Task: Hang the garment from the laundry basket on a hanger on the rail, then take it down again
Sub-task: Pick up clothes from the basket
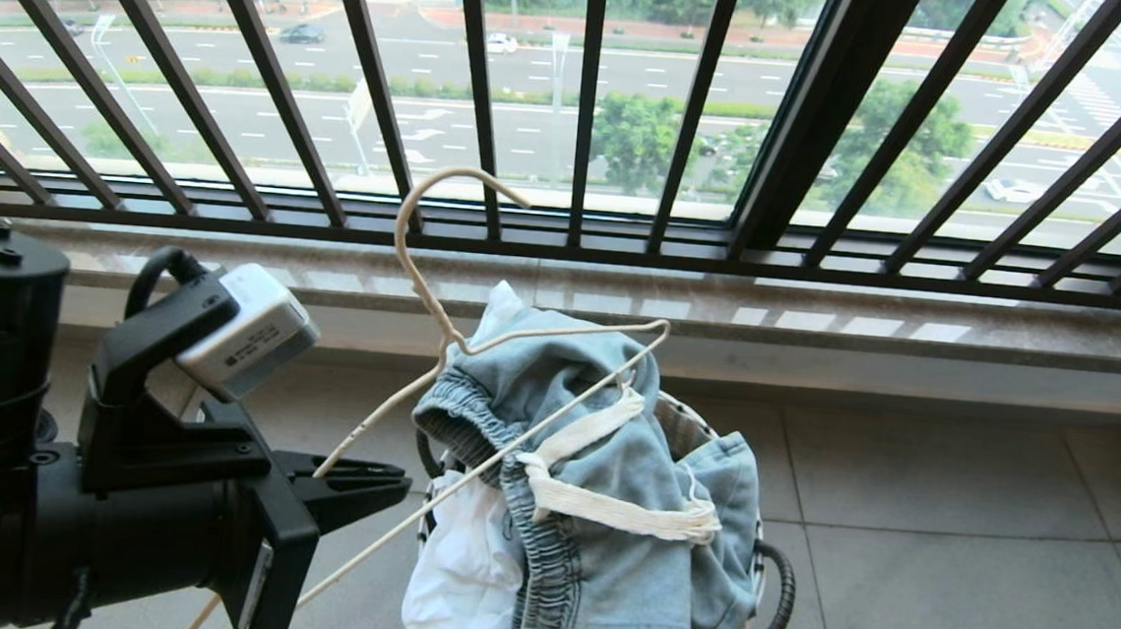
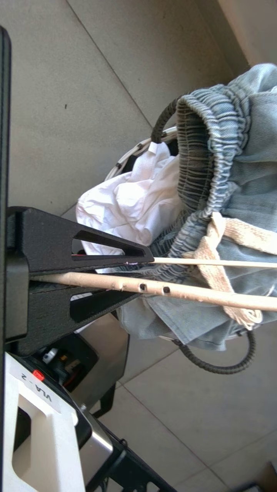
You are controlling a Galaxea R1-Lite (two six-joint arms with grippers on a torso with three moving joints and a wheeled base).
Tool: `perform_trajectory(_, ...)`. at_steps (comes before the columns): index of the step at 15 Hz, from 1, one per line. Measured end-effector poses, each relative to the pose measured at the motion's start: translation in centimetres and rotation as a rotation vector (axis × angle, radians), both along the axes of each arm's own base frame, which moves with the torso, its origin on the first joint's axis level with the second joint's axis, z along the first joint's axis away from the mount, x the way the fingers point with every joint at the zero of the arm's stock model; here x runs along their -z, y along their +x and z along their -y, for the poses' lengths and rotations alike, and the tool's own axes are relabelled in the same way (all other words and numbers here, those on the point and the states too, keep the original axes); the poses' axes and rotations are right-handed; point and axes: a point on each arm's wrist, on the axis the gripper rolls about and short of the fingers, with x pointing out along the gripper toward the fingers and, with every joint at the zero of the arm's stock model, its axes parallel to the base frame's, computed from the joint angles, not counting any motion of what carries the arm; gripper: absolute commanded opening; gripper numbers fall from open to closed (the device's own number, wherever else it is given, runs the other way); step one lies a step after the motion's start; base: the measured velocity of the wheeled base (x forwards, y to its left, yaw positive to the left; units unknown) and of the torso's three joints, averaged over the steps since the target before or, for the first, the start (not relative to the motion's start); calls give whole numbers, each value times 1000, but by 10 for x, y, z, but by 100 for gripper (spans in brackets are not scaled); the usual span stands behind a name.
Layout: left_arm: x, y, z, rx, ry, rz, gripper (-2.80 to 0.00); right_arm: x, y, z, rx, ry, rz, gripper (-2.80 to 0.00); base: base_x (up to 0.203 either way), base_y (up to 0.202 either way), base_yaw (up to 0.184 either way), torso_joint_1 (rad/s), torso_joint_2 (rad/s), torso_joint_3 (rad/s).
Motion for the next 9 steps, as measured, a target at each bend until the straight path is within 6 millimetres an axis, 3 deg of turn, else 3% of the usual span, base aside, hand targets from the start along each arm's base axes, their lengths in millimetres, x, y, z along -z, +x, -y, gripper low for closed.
perform_trajectory(4,-19,-6,-9,-31,-69,41,-280,-48,17,-1,-56,4,-78,-280,0,0,0,0,0,0)
perform_trajectory(7,-30,-7,-16,-104,-82,87,-280,-87,55,-3,-122,16,-162,-280,0,0,0,0,0,0)
perform_trajectory(9,-33,-6,-17,-134,-86,104,-280,-111,91,-6,-188,32,-212,-280,0,0,0,0,0,0)
